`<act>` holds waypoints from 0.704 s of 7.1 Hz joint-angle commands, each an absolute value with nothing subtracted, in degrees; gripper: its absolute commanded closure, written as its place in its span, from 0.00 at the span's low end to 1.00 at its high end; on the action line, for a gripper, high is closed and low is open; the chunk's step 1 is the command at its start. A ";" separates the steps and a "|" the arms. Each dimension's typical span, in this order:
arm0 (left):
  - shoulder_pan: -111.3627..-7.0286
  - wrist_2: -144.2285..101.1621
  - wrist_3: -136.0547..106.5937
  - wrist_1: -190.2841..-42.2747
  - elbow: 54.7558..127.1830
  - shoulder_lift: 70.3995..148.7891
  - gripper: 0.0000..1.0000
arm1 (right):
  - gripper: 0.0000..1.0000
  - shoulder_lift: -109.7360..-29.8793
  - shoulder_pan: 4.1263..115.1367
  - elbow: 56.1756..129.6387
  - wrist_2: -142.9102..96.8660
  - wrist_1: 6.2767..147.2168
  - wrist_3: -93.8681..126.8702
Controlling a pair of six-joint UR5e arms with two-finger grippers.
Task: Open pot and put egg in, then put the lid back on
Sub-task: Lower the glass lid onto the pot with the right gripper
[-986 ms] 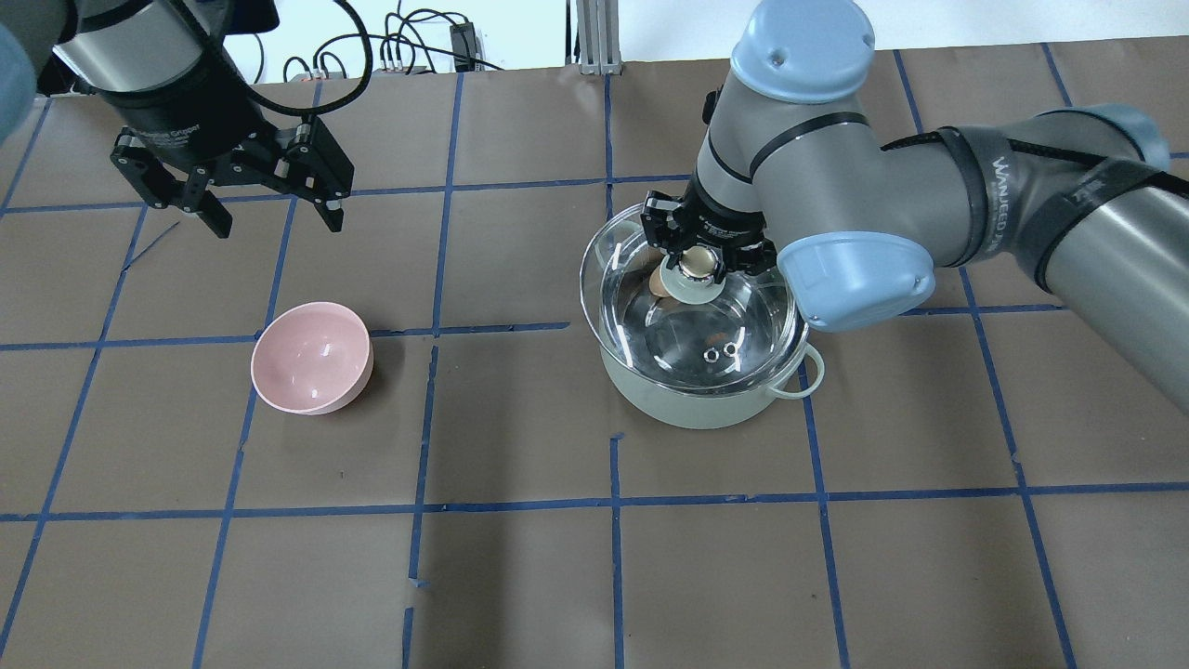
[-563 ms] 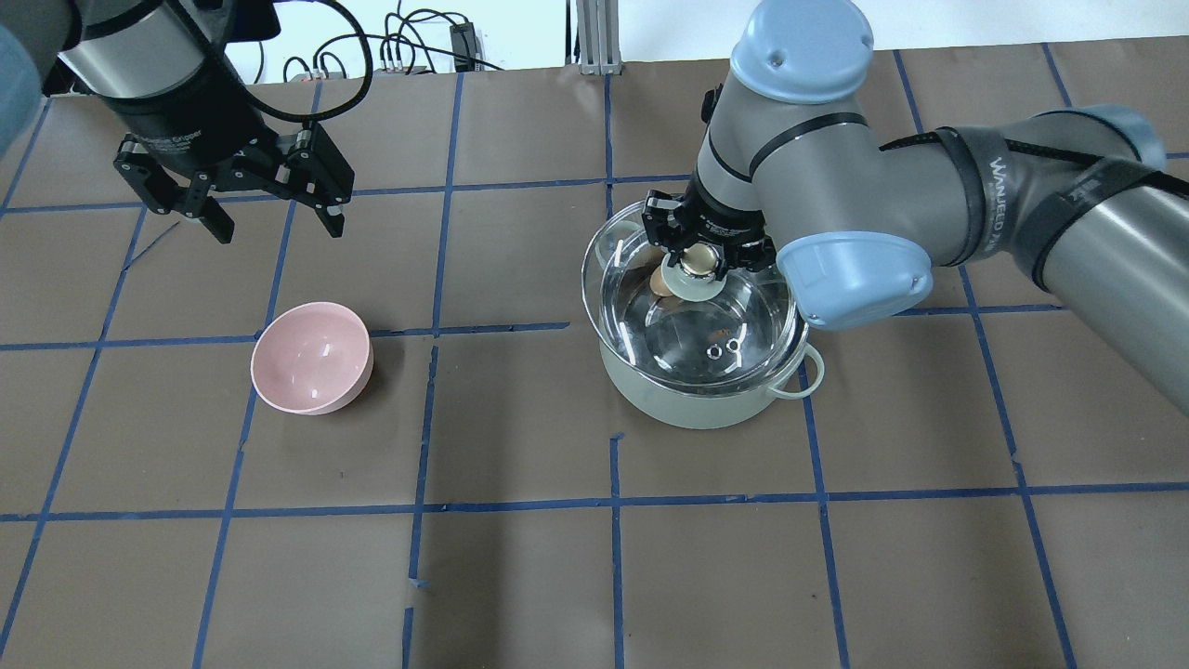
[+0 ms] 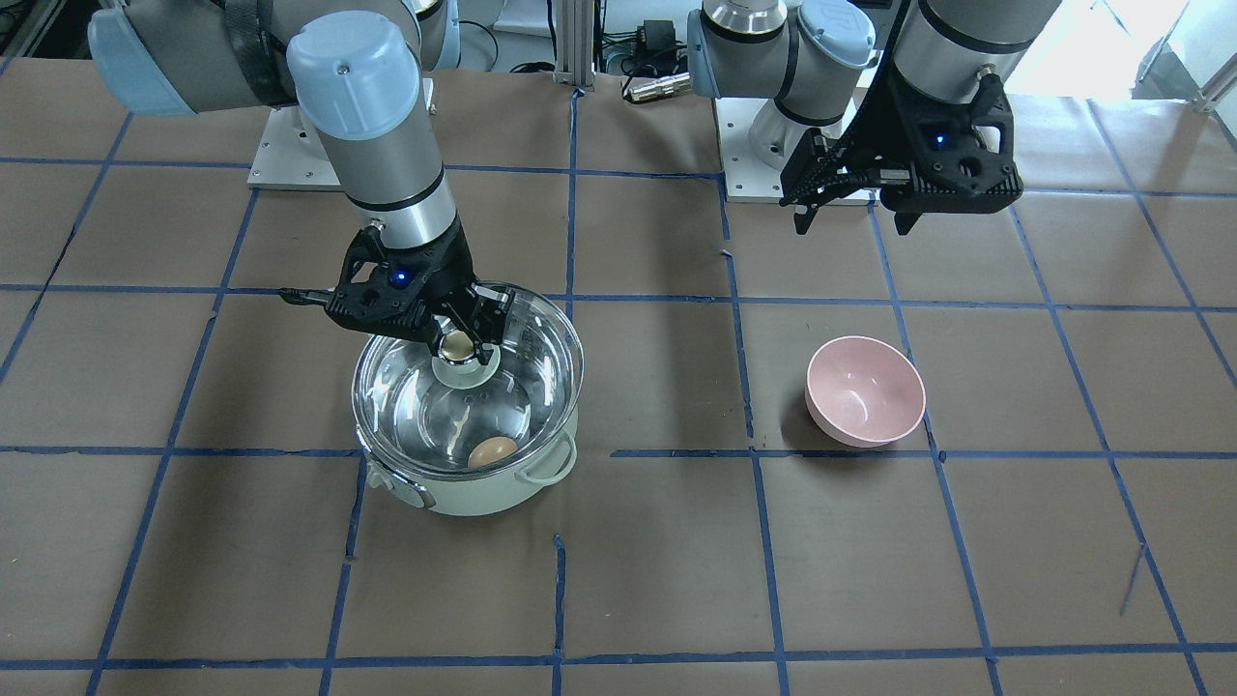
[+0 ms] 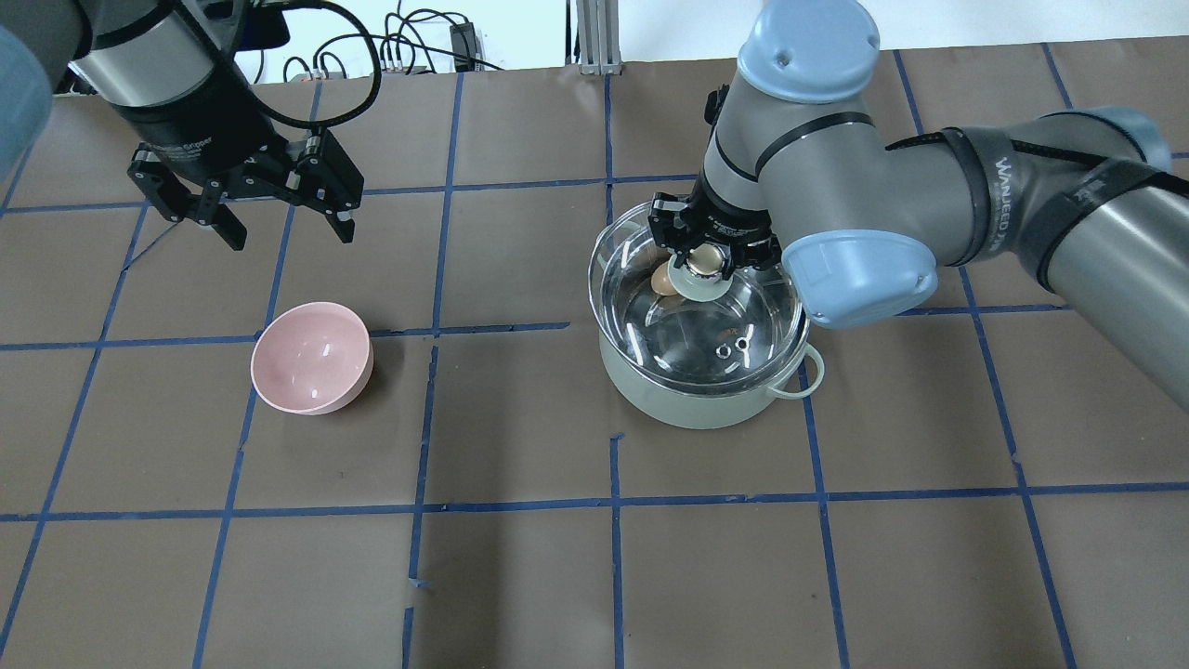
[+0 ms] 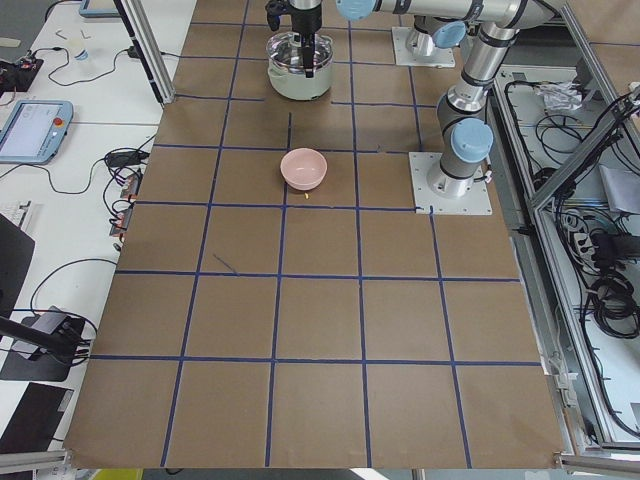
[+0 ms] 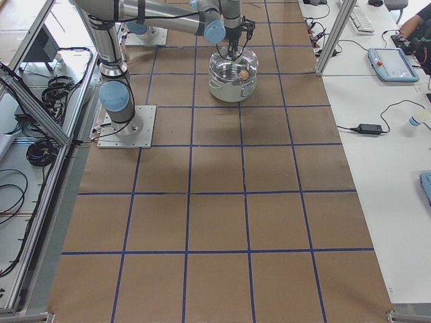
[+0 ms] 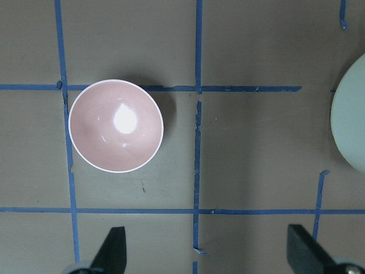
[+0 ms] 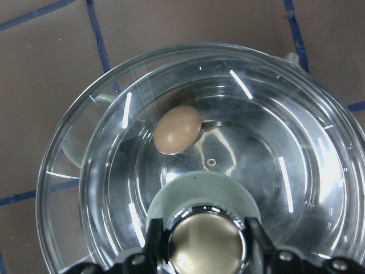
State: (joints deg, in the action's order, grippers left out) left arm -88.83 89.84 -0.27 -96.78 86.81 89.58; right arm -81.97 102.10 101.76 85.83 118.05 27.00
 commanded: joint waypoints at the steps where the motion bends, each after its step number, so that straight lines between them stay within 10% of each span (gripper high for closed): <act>1: -88.95 89.82 -0.88 -96.68 86.92 89.65 0.01 | 0.59 -81.91 101.95 101.78 85.87 118.04 26.46; 5: -88.95 89.65 -0.79 -96.59 86.84 89.56 0.00 | 0.57 -81.83 101.95 102.22 85.69 118.21 25.49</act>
State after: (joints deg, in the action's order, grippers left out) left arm -88.93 89.77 -0.69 -96.60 86.78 89.57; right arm -81.88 101.96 102.16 85.73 118.17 25.54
